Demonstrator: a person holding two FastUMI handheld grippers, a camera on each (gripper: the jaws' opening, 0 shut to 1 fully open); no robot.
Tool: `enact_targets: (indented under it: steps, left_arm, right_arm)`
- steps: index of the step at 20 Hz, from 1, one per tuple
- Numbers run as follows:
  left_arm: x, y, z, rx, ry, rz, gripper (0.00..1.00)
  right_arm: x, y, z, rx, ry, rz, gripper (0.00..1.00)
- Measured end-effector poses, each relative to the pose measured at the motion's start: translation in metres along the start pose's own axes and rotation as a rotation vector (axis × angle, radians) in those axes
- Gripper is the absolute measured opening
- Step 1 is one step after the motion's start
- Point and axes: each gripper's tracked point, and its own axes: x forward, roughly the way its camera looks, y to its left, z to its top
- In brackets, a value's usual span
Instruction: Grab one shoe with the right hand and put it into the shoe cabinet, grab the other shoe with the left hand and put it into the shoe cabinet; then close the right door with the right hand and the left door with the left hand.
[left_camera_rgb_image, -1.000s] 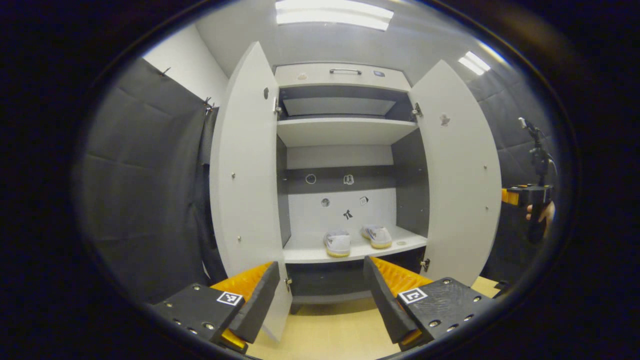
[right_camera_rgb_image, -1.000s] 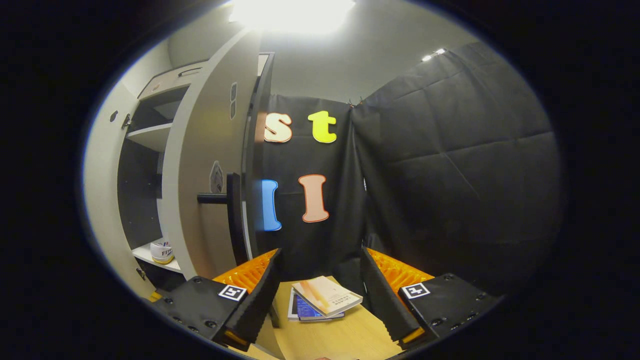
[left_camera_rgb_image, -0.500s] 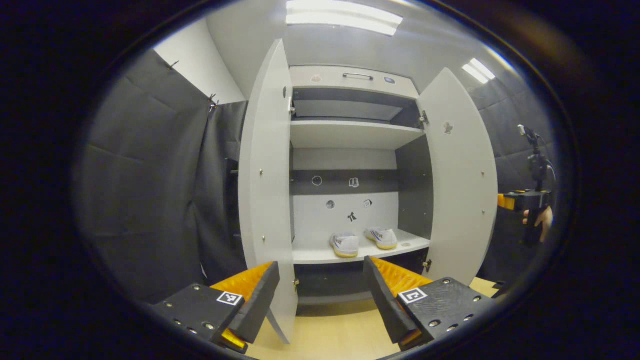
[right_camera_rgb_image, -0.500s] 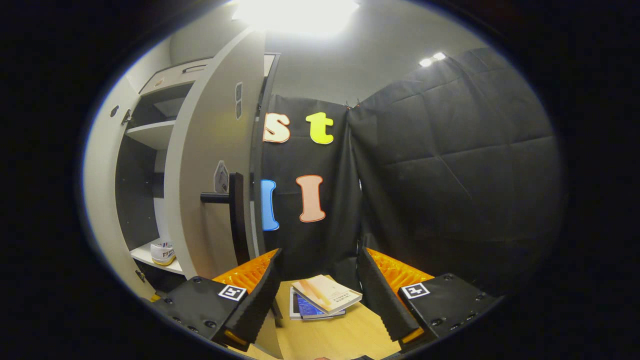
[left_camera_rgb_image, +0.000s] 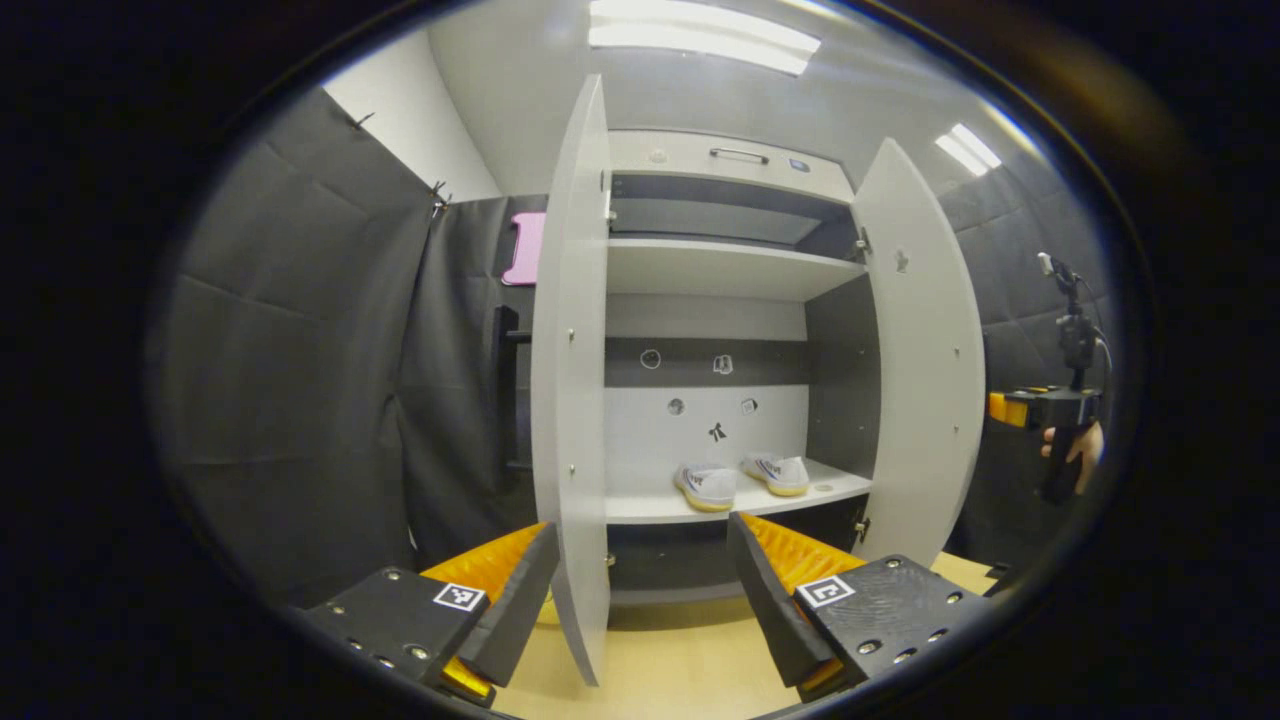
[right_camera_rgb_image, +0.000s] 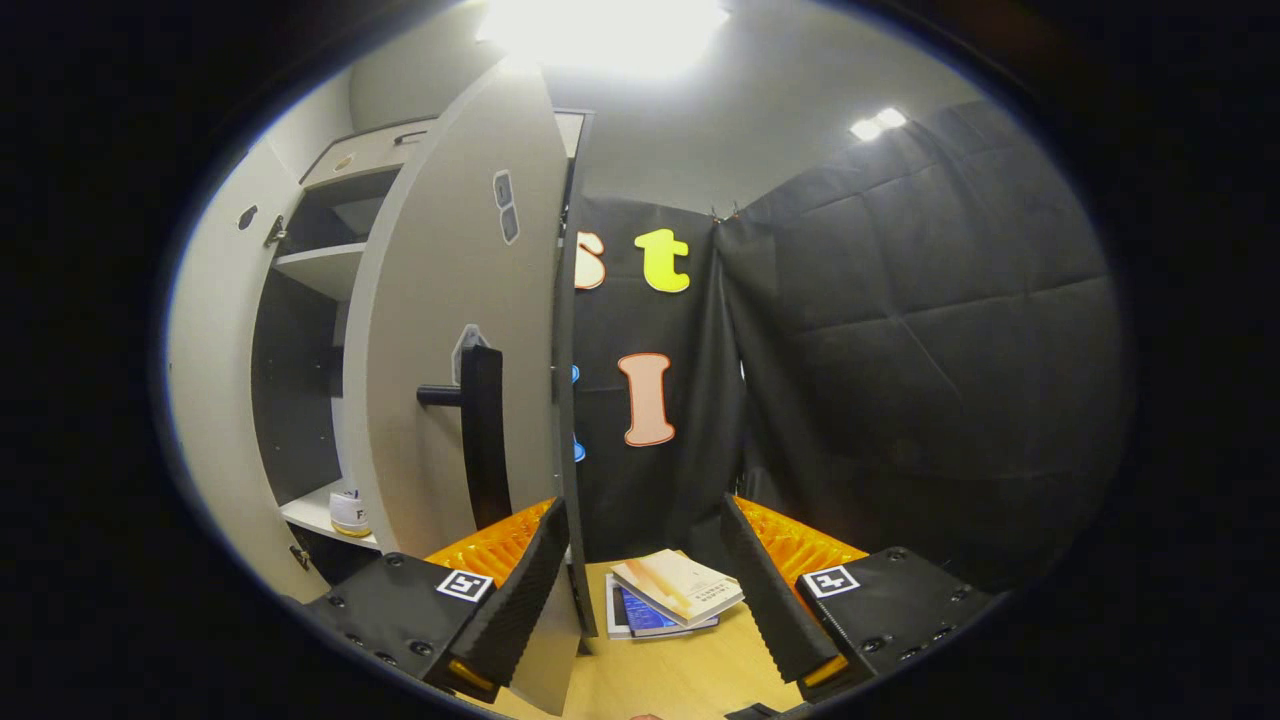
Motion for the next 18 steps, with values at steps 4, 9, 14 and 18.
enact_targets:
  steps: [4,9,14,18]
  left_arm:
    - [-0.007,0.012,-0.002,-0.003,-0.003,0.013,0.98]
    - [-0.029,0.040,-0.002,-0.006,-0.007,0.073,0.97]
    - [-0.049,0.072,0.000,0.000,-0.010,0.155,0.97]
    - [-0.066,0.101,-0.001,0.008,-0.002,0.236,0.97]
  right_arm:
    - [0.001,0.021,-0.002,0.015,0.006,0.031,0.96]
    - [0.004,0.053,-0.004,0.030,0.013,0.080,0.97]
    - [0.007,0.097,-0.007,0.019,0.018,0.171,0.97]
    - [0.002,0.125,-0.009,-0.011,0.007,0.234,0.97]
